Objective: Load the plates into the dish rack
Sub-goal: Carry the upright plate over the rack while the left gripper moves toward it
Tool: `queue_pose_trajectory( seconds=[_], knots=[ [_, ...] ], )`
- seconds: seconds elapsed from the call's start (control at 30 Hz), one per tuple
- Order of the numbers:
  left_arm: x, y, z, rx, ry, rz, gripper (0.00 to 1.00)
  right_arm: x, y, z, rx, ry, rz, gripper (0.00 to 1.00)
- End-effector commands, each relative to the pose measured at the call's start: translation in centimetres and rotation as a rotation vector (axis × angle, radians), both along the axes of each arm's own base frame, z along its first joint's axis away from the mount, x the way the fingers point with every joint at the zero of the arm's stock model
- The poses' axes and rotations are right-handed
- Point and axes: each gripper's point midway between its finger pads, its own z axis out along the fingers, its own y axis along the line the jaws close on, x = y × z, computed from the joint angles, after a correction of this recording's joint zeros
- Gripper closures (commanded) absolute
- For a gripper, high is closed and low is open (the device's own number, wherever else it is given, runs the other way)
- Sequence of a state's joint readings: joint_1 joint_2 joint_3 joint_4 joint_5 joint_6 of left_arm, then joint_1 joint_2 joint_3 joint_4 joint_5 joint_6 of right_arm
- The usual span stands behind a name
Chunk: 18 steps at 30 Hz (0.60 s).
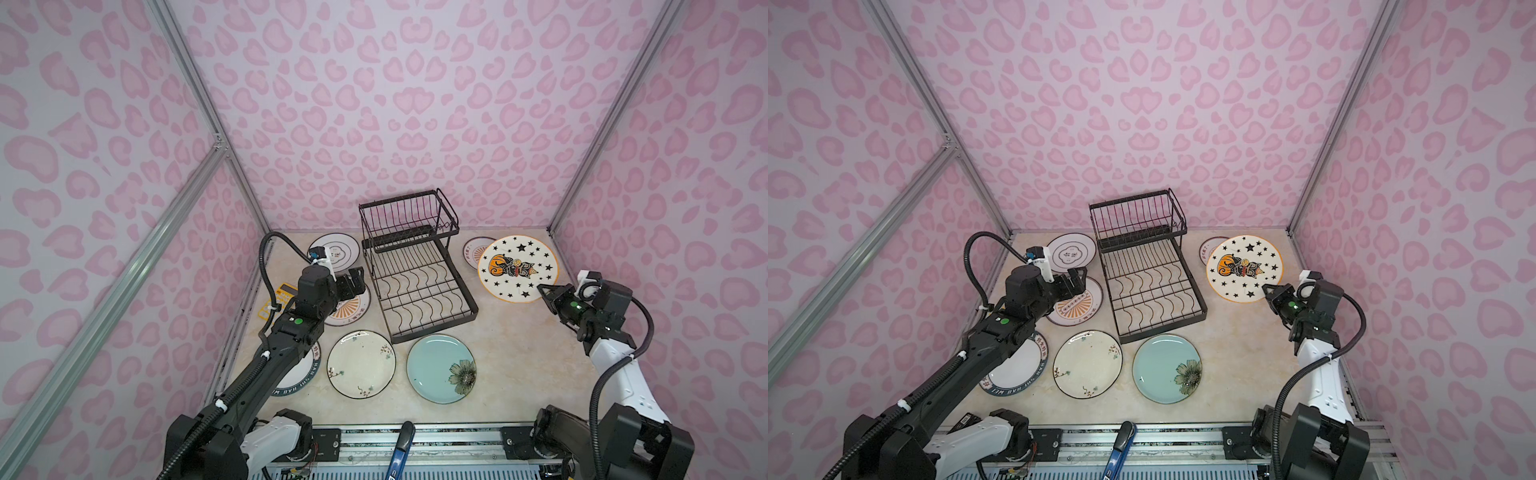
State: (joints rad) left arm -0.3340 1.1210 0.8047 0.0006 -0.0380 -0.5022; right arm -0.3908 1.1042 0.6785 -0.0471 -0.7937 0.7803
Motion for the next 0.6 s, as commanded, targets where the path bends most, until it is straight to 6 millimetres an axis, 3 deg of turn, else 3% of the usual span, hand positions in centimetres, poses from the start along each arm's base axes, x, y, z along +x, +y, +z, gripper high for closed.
queue_pose_trajectory(
  seconds=[0.0,0.23,0.57],
  knots=[
    [0.1,-0.7,0.0,-0.034,-0.01,-0.027,0.02,1.1,3.1,3.1,0.005,-0.132,0.119,1.0],
    [-0.3,-2.6,-0.9,-0.088,0.009,-0.124,0.02,1.0,9.0,2.8,0.003,-0.165,0.286,1.0],
    [-1.8,-5.1,-2.2,-0.205,0.047,-0.258,0.02,0.2,17.0,0.4,0.043,-0.179,0.496,1.0]
  ],
)
